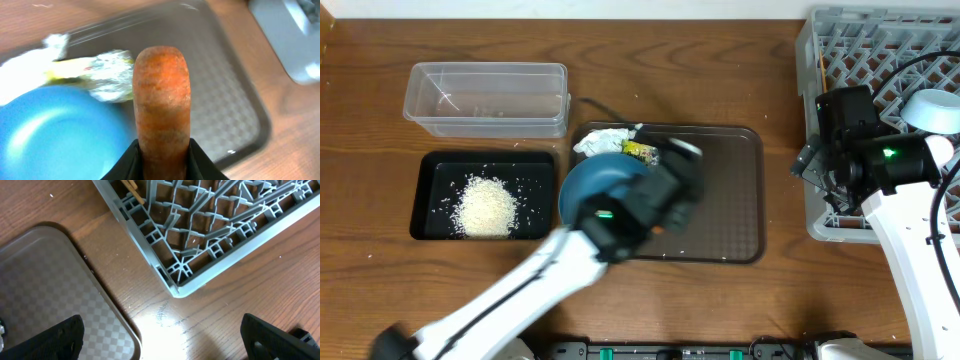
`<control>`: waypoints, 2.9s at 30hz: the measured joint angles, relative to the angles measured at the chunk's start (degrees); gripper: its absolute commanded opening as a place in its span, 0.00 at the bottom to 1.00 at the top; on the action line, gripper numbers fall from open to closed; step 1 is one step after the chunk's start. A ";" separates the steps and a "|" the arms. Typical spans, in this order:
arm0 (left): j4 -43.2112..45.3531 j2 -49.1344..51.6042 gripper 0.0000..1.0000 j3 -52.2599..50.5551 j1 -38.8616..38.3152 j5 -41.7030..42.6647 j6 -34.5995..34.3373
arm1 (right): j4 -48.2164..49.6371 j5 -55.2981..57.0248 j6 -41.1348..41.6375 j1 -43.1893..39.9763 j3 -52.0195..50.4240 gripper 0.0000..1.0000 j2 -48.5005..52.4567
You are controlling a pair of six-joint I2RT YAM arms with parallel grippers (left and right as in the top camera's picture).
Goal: Sort waste into correct bins and load items into the dishwasher rack
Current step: 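Carry the carrot with the left gripper onto the black rice tray, then release the carrot on the rice and raise the left gripper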
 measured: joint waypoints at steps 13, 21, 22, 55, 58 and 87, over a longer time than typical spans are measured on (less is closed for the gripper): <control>-13.92 -9.88 0.19 -0.13 42.69 -3.41 -11.39 | 0.00 0.00 0.00 0.00 0.00 0.99 0.00; -13.88 -1.95 0.18 -2.16 61.33 2.12 -22.18 | 0.00 -0.02 0.00 0.00 0.00 0.99 0.00; -13.31 -0.13 0.19 -2.27 62.75 3.98 -23.30 | 0.00 -0.02 0.00 0.00 0.00 0.99 0.00; -4.81 16.63 0.47 -2.43 65.61 18.34 -27.23 | 0.00 -0.02 0.00 0.00 0.00 0.99 0.00; -4.55 16.31 0.44 -2.43 65.66 23.74 -24.59 | 0.00 -0.02 0.00 0.00 0.00 0.99 0.00; -6.84 8.52 0.81 -2.43 14.25 18.86 -6.84 | 0.00 -0.02 0.00 0.00 0.00 0.99 0.00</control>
